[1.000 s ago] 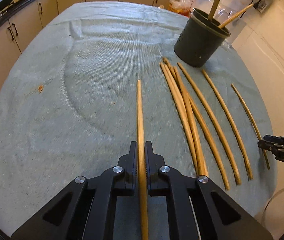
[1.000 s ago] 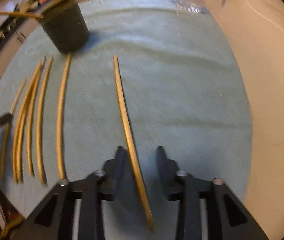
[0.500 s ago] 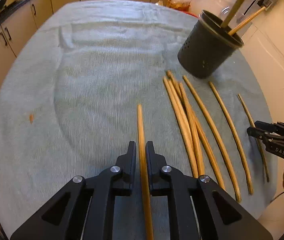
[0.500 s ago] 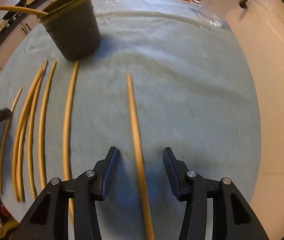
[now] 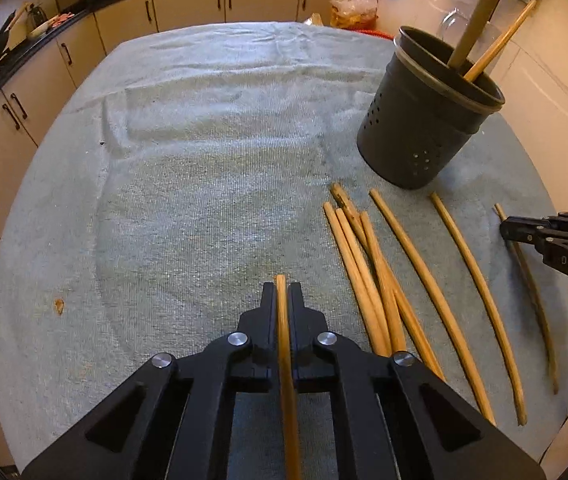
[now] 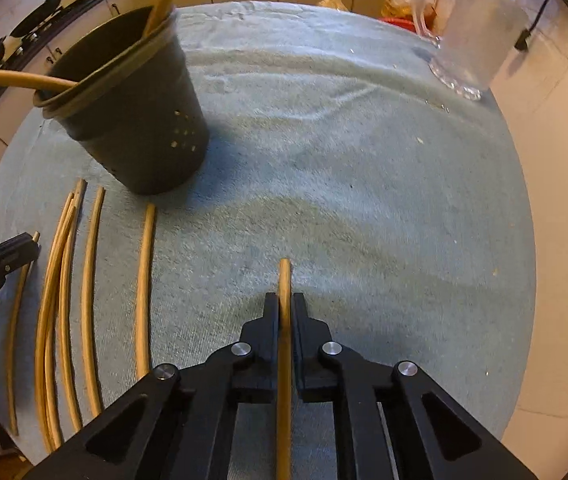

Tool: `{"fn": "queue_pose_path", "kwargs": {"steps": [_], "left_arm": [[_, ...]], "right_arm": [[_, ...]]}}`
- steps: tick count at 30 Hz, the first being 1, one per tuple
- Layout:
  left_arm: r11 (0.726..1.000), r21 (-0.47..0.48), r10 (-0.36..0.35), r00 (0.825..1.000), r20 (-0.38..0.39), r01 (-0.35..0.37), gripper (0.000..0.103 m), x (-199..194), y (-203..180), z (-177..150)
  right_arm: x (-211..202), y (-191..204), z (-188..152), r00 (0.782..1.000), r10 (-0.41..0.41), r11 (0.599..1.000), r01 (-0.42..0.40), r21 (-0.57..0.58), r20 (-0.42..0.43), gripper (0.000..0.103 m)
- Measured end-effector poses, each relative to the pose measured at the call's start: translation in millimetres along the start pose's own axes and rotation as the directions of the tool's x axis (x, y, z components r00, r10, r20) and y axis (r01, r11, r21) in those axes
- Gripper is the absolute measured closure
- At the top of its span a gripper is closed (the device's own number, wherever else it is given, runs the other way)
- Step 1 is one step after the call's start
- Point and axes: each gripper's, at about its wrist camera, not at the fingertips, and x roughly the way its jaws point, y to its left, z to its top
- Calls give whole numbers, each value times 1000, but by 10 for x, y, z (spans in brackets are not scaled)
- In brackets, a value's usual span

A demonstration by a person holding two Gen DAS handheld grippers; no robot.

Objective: Organize utensils
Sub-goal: 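Close left gripper on another chopstick while right gripper grasps one too, then carry chopsticks above the black holder and open both grippers to drop them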

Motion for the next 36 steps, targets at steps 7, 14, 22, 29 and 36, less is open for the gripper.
{"fn": "queue_pose_path", "kwargs": {"steps": [7, 14, 22, 29, 36], "left_arm": [[1000, -21, 9, 982, 186, -5, 98, -623, -32, -39], [1000, -21, 7, 922, 387, 1, 98, -1380, -146, -244], [999, -13, 32, 855, 518, -30, 98, -1964, -241, -669], [1000, 15, 6, 826, 564, -18, 98, -2299, -340, -988], [1000, 19, -29, 801, 598, 21, 98, -2519, -376, -1096]], "right_arm": [[-546, -39, -143, 980, 62, 996, -74, 58, 189, 97], [-1411, -9, -472, 900, 57, 993, -94, 65, 433, 97], [-1950, 70, -949, 824, 64, 993, -110, 50, 563, 97], [-2237, 121, -1283, 794, 78, 993, -114, 21, 603, 97], [-2397, 176, -1408, 763, 91, 993, -120, 1, 640, 97]]}}
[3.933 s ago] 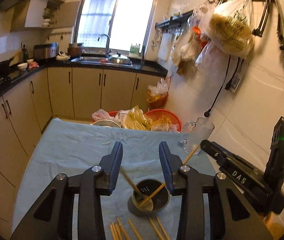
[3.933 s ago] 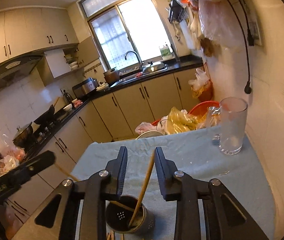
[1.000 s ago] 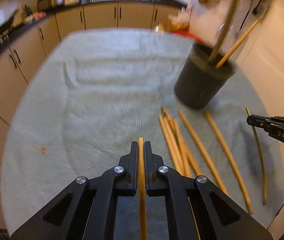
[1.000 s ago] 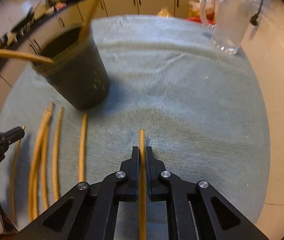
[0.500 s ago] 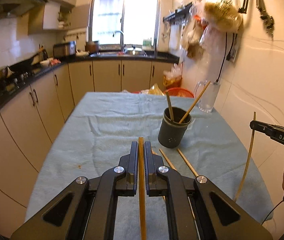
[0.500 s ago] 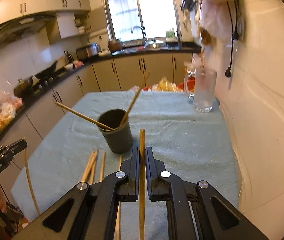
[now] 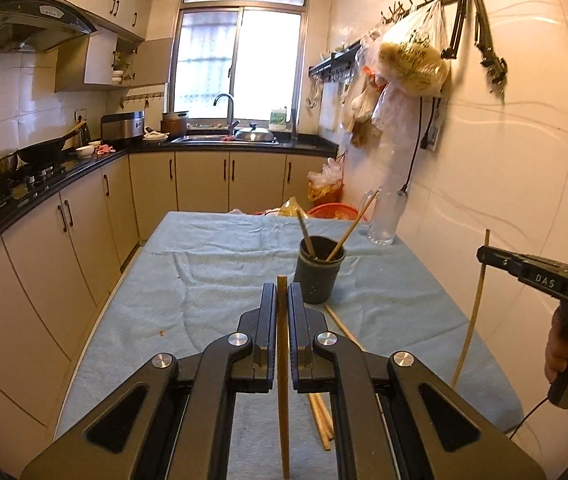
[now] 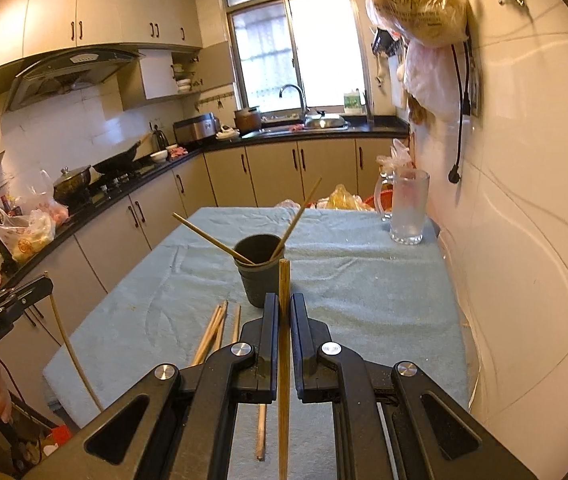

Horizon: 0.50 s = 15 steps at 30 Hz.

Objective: Organize utensils
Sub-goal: 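Carry chopsticks above the black holder and open both grippers to drop them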

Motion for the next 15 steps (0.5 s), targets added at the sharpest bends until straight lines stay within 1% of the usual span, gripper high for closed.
{"fn": "queue_pose_path", "kwargs": {"steps": [3, 8, 11, 15], "left_arm": [[1000, -7, -28, 1000, 10, 28, 98, -29, -45, 72], [998, 9, -68, 997, 39, 68, 98, 24, -173, 273], [995, 17, -95, 994, 58, 94, 98, 105, -260, 472], [995, 28, -100, 991, 92, 97, 98, 295, -368, 822]], "right_arm": [[-36, -1, 31, 1000, 8, 1000, -8, 7, 20, 97], [-4, -38, 117, 999, 13, 999, -14, 29, 42, 97], [53, -80, 224, 998, 16, 999, -19, 51, 63, 97], [161, -144, 469, 994, 30, 996, -39, 85, 109, 97]]}}
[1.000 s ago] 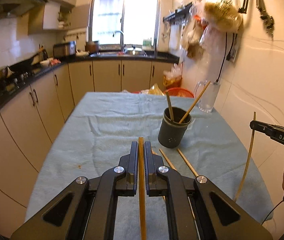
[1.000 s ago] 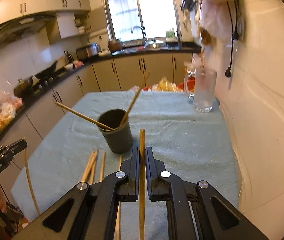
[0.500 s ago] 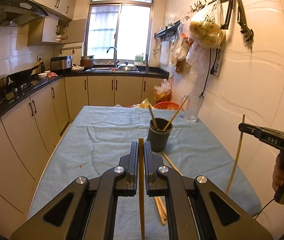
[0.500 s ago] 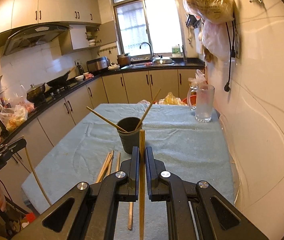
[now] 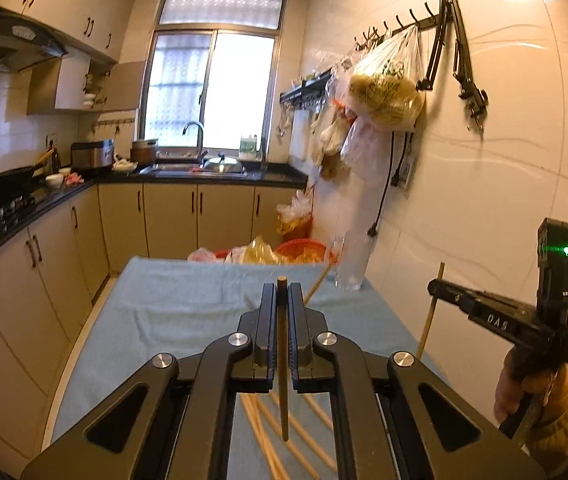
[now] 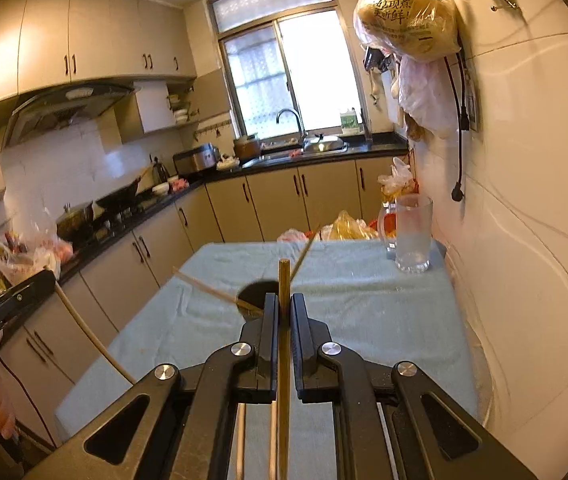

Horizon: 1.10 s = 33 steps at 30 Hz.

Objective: Organize utensils
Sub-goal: 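Carry chopsticks above the black holder and open both grippers to drop them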

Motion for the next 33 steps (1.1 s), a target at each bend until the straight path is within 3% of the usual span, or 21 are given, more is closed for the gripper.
{"fn": "queue_pose_path", "kwargs": {"steps": [8, 15, 19, 24, 33], "left_arm": [[1000, -10, 30, 997, 68, -29, 98, 588, -49, 670], [998, -39, 60, 996, 70, -57, 98, 1181, -25, 988], [996, -26, 80, 997, 20, -80, 98, 1568, -14, 937], [996, -22, 85, 990, -114, -88, 98, 2018, 38, 684], [995, 4, 96, 991, -95, -96, 98, 1985, 17, 612]], "right_arm": [[321, 78, 589, 988, 48, 997, -55, 45, 144, 97], [803, 121, 900, 971, 38, 994, -61, 94, 235, 97], [1141, 130, 885, 976, 2, 995, -24, 97, 219, 97], [1588, 2, 672, 995, 0, 992, -14, 128, 102, 96], [1727, -167, 592, 999, -11, 988, 3, 158, 51, 96]]}}
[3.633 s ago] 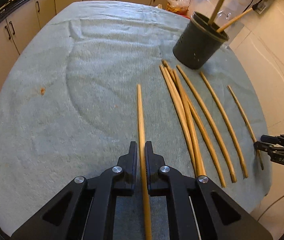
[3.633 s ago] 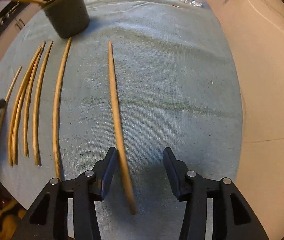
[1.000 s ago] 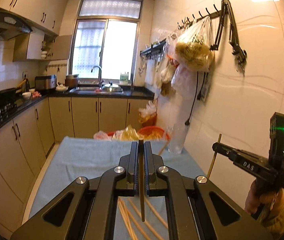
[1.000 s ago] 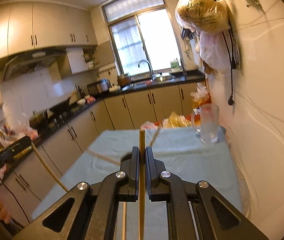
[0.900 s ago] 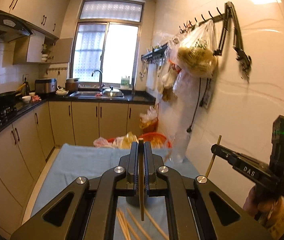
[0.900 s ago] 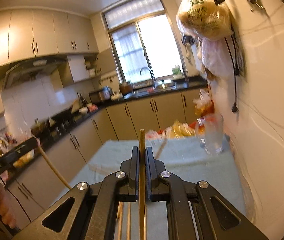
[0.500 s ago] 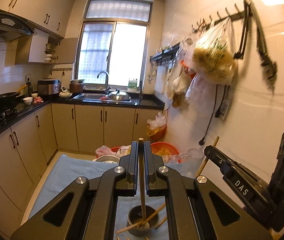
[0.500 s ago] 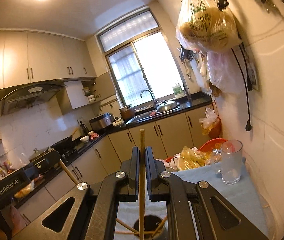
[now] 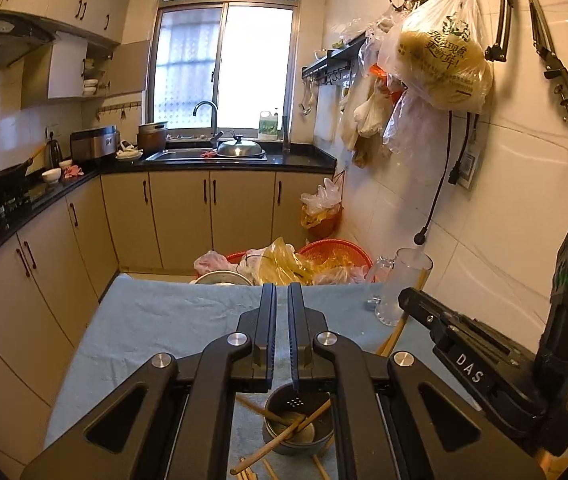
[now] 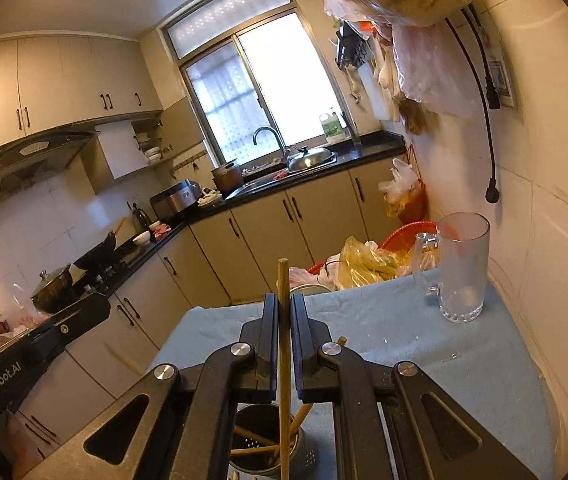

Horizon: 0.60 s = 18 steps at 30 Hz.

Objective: Organize utensils
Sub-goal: 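Carry chopsticks above the black holder and open both grippers to drop them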

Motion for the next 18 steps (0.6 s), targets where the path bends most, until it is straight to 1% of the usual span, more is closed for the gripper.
{"fn": "queue_pose_path", "kwargs": {"steps": [2, 5, 9, 10, 11, 13, 16, 18], "left_arm": [[1000, 4, 5, 1000, -5, -5, 98, -5, -2, -14], [1000, -11, 3, 1000, -24, -3, 98, -32, 44, -26], [998, -51, -39, 999, -6, 38, 95, -285, 133, 6], [997, -60, -47, 999, 5, 47, 91, -376, 160, 10], [996, -66, -51, 999, 12, 52, 84, -438, 182, 1], [994, -93, -59, 998, 38, 62, 77, -628, 268, -23], [988, -131, -69, 995, 71, 77, 72, -849, 413, -109], [986, -148, -69, 995, 77, 80, 68, -927, 491, -194]], "right_arm": [[-24, 5, 18, 1000, 2, 1000, -2, -7, 2, 96], [-164, 52, 85, 1000, 17, 1000, -17, -18, 8, 96], [-399, 96, 226, 997, 39, 999, -38, -7, 71, 96], [-439, 104, 261, 995, 41, 999, -42, 0, 88, 96], [-474, 108, 297, 993, 41, 999, -42, 9, 111, 96], [-503, 121, 342, 989, 31, 999, -35, 26, 143, 97], [-443, 126, 359, 986, 2, 999, -10, 46, 166, 97], [-311, 150, 289, 987, -37, 999, 34, 24, 154, 97]]}}
